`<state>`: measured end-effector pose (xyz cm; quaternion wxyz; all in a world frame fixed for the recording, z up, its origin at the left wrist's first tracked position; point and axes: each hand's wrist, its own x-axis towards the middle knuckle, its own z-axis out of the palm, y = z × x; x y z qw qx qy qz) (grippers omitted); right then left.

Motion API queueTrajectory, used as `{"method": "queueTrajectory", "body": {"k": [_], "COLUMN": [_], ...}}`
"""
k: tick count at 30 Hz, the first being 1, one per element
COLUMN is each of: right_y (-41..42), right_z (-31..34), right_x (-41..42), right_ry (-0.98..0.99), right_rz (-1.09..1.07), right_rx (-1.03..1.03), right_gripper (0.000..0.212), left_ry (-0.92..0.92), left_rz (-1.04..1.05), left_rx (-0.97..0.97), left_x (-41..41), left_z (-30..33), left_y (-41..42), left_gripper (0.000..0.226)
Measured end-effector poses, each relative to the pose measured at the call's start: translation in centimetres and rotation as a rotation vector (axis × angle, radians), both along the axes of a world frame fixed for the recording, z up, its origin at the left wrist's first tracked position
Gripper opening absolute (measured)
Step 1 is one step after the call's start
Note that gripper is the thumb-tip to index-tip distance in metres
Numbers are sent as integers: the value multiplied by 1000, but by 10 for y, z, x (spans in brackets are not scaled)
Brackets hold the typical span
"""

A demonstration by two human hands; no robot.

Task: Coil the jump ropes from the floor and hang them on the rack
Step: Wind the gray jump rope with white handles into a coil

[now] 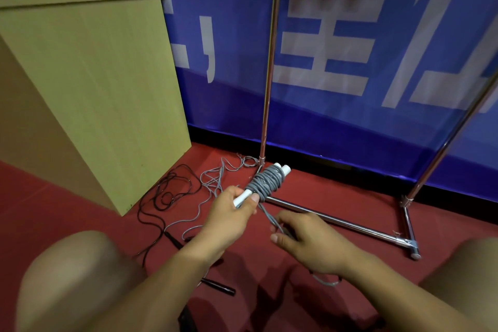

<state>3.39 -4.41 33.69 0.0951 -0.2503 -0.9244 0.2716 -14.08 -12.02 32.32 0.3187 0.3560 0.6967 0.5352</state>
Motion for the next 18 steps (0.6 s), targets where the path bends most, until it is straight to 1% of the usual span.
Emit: {"method": "queueTrajectory", "body": {"k": [3, 5, 9, 12, 14, 16, 18], "right_y": [1, 1, -2, 0, 1, 3, 4], "right_z": [1, 4, 12, 17, 21, 21, 18], "right_x": [1, 2, 5, 9, 11, 12, 13], "right_ry": [-5, -36, -123, -197, -213, -209, -197], "right_rz": [-20, -50, -80, -56, -39, -30, -24], "right_rx": [44, 66, 29, -93, -154, -158, -117], "right_gripper": [24, 22, 17, 15, 17, 18, 21], "left_ry": [81, 137, 208, 250, 316, 386, 448], "left_rz": [25, 44, 49, 45, 44, 44, 60], "left_rx": [-45, -52, -75, -81, -102, -121, -136], "left_x": [-2, -2, -4, -5, -5, -4, -5], "left_z": [-3, -5, -8, -9, -10, -11, -10], "left_y": [2, 3, 4, 5, 4, 4, 3], "left_gripper": [17, 20, 20, 19, 18, 16, 15]}}
